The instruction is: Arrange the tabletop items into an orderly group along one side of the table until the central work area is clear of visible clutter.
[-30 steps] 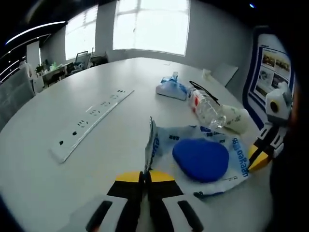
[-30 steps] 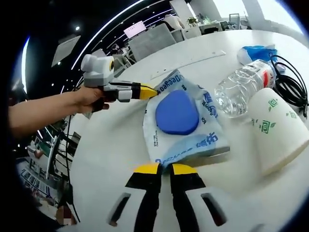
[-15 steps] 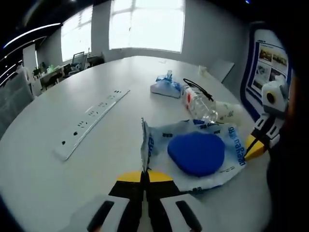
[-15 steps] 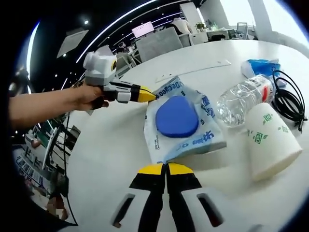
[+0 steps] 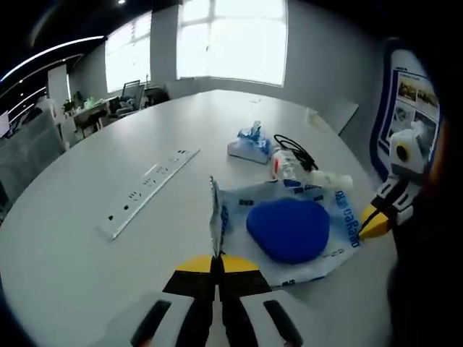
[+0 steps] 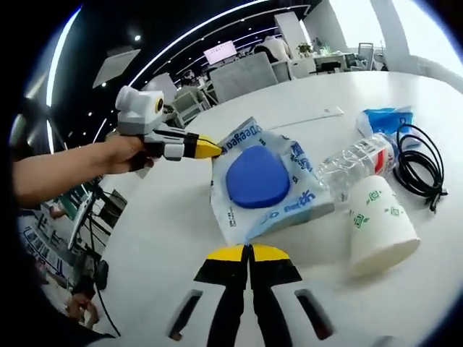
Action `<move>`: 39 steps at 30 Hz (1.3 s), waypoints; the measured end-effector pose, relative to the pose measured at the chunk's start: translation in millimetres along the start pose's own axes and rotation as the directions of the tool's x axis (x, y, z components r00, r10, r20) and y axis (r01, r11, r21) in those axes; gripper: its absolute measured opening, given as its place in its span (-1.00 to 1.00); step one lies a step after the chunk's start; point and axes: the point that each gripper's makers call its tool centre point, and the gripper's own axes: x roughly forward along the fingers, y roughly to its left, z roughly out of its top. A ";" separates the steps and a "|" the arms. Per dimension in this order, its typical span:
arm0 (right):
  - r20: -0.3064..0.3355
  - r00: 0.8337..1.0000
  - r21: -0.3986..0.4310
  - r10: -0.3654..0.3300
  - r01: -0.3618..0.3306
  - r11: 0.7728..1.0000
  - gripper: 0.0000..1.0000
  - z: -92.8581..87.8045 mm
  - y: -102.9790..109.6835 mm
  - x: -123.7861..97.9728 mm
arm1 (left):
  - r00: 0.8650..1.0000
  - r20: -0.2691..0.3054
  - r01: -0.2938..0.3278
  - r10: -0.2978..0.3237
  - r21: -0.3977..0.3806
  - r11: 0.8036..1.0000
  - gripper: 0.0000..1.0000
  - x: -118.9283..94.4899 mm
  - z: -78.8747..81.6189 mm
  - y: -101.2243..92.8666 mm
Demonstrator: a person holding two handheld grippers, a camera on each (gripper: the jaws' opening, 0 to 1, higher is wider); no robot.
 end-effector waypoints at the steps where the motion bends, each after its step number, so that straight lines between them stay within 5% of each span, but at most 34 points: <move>1: 0.011 1.000 -0.012 0.007 -0.006 1.000 -1.00 4.1 -0.4 -3.8 | 1.000 0.003 -0.007 0.007 -0.005 1.000 -1.00 -2.0 1.2 -1.7; 9: -0.002 1.000 -0.115 0.029 -0.029 0.993 -1.00 23.7 -12.9 -26.2 | 0.996 0.025 -0.081 0.084 -0.102 0.991 -1.00 -21.0 10.4 -14.7; 17: -0.003 0.999 -0.136 0.051 -0.051 0.989 -1.00 47.9 -31.8 -39.8 | 0.987 0.031 -0.148 0.158 -0.218 0.965 -1.00 -35.5 17.1 -24.5; 31: -0.017 0.996 -0.194 0.088 -0.090 0.977 -1.00 100.8 -68.1 -41.9 | 0.954 0.030 -0.268 0.299 -0.364 0.892 -1.00 -54.5 30.2 -48.2; 39: -0.025 0.995 -0.206 0.092 -0.096 0.974 -1.00 115.0 -84.5 -35.8 | 0.936 0.017 -0.312 0.353 -0.426 0.849 -1.00 -54.9 36.3 -51.2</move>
